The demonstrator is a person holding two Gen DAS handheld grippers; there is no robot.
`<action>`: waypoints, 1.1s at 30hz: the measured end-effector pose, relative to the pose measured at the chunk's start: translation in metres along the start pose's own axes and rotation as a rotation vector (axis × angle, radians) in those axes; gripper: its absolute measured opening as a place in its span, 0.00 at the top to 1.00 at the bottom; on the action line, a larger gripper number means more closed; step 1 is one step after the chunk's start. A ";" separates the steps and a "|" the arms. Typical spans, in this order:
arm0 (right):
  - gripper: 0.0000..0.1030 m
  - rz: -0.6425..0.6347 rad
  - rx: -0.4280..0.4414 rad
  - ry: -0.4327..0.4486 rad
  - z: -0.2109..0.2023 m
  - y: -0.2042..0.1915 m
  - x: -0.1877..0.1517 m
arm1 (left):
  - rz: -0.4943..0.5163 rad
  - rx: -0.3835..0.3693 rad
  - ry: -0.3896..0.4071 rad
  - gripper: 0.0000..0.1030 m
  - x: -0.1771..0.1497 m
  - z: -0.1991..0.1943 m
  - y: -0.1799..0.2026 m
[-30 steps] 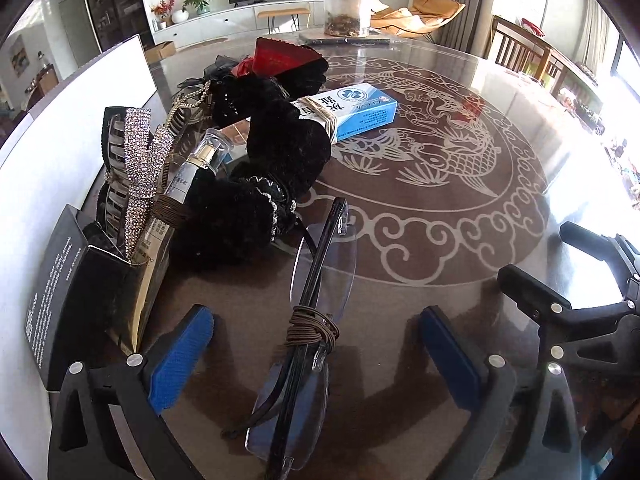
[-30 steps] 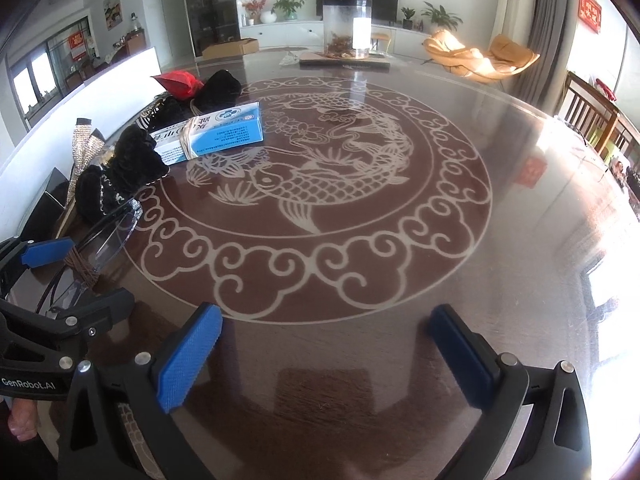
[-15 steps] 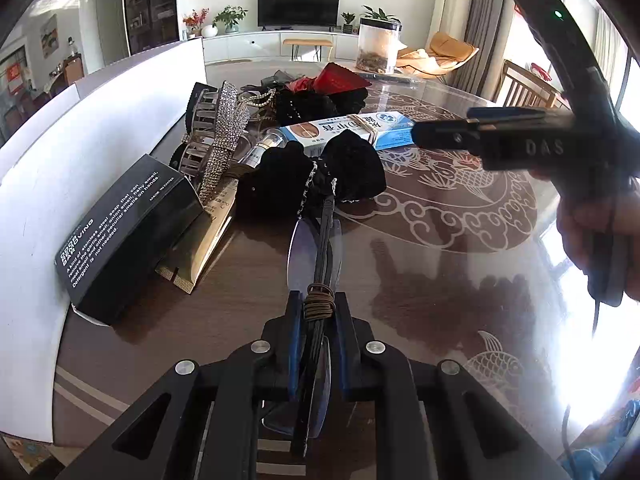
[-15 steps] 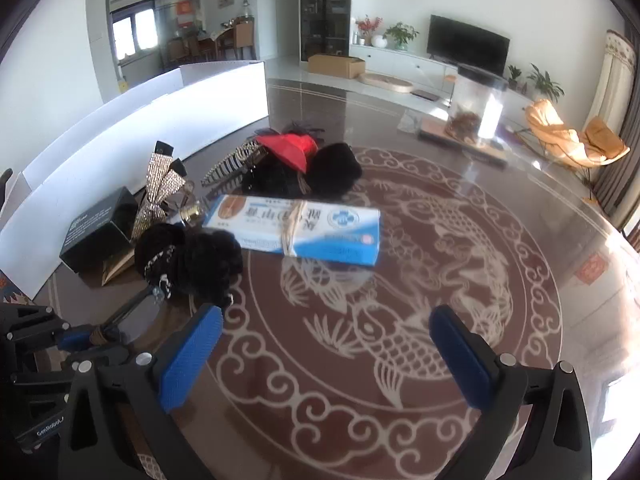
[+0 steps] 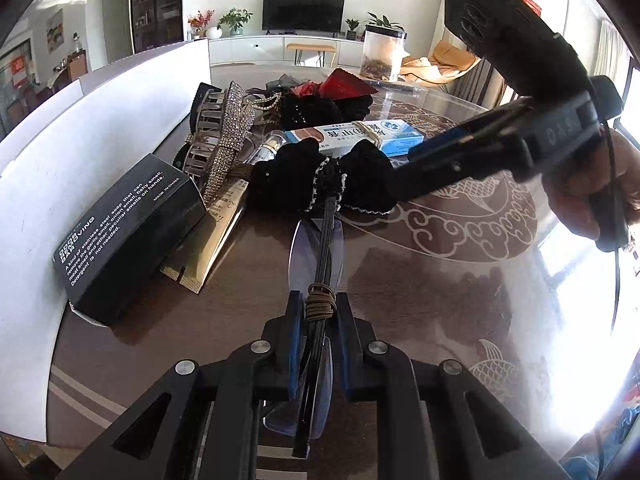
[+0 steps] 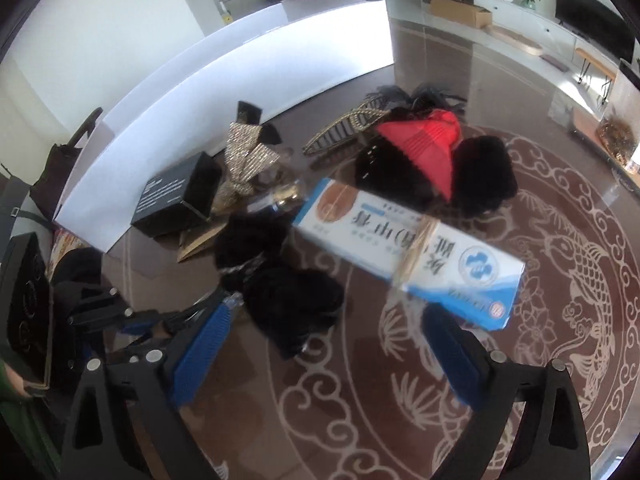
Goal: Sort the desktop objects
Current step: 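Close the left tool on the glasses while the right tool grasps the black fabric item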
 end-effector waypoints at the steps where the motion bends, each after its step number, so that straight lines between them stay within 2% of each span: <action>1: 0.15 -0.048 -0.075 -0.003 -0.002 -0.004 -0.004 | -0.005 0.002 0.004 0.85 0.001 0.001 -0.001; 3: 0.13 -0.133 -0.245 0.019 -0.006 -0.008 -0.005 | -0.008 0.006 0.006 0.85 0.002 0.002 -0.001; 4: 0.13 -0.150 -0.274 0.017 -0.005 -0.008 -0.003 | -0.006 0.008 0.006 0.85 0.002 0.002 0.000; 6: 0.13 -0.157 -0.184 0.007 0.001 -0.017 0.003 | -0.001 0.022 0.006 0.85 0.002 0.002 0.000; 7: 0.13 -0.181 -0.173 0.012 0.003 -0.023 0.006 | -0.003 0.039 0.006 0.85 0.001 0.002 -0.001; 10: 0.13 -0.325 -0.269 0.066 0.019 -0.045 0.022 | -0.058 0.053 0.007 0.85 0.001 -0.002 -0.015; 12: 0.14 -0.364 -0.275 0.081 0.032 -0.058 0.032 | -0.103 0.040 0.009 0.85 0.002 -0.002 -0.023; 14: 0.20 -0.391 -0.262 0.054 0.048 -0.067 0.035 | -0.122 0.028 0.010 0.85 0.002 -0.001 -0.027; 16: 0.36 -0.418 -0.303 0.017 0.061 -0.073 0.032 | -0.119 0.032 0.010 0.85 0.001 -0.002 -0.027; 17: 0.43 -0.400 -0.296 0.034 0.059 -0.074 0.030 | -0.117 0.033 0.010 0.85 0.002 -0.001 -0.026; 18: 0.57 -0.365 -0.316 0.025 0.059 -0.071 0.025 | -0.117 0.033 0.010 0.85 0.002 0.000 -0.027; 21: 0.59 -0.195 -0.346 0.045 0.044 -0.057 -0.005 | -0.127 0.022 0.010 0.85 0.003 0.002 -0.028; 23: 0.60 -0.048 -0.343 0.092 0.024 -0.045 -0.041 | -0.128 0.020 0.010 0.85 0.004 0.002 -0.027; 26: 0.60 0.107 -0.414 0.175 -0.009 -0.031 -0.099 | -0.110 0.017 0.009 0.85 0.006 0.006 -0.022; 27: 0.59 0.128 -0.449 0.199 -0.018 -0.025 -0.110 | -0.101 0.012 0.010 0.85 0.008 0.007 -0.020; 29: 0.51 0.155 -0.481 0.247 -0.028 -0.021 -0.130 | -0.080 0.019 0.012 0.85 0.009 0.009 -0.014; 31: 0.11 0.197 -0.480 0.267 -0.030 -0.019 -0.137 | -0.068 0.038 0.014 0.85 0.008 0.008 -0.012; 33: 0.05 0.225 -0.475 0.272 -0.029 -0.020 -0.136 | -0.064 0.039 0.013 0.85 0.009 0.010 -0.011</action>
Point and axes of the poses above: each gripper's, at about its wrist camera, not at the fingertips, and z roughly the way its jaws point, y to its right, x to its top, the point moved 5 cm from there along z, roughly the way its jaws point, and after that the axes turned 1 degree about z, right-handed, at the moved point
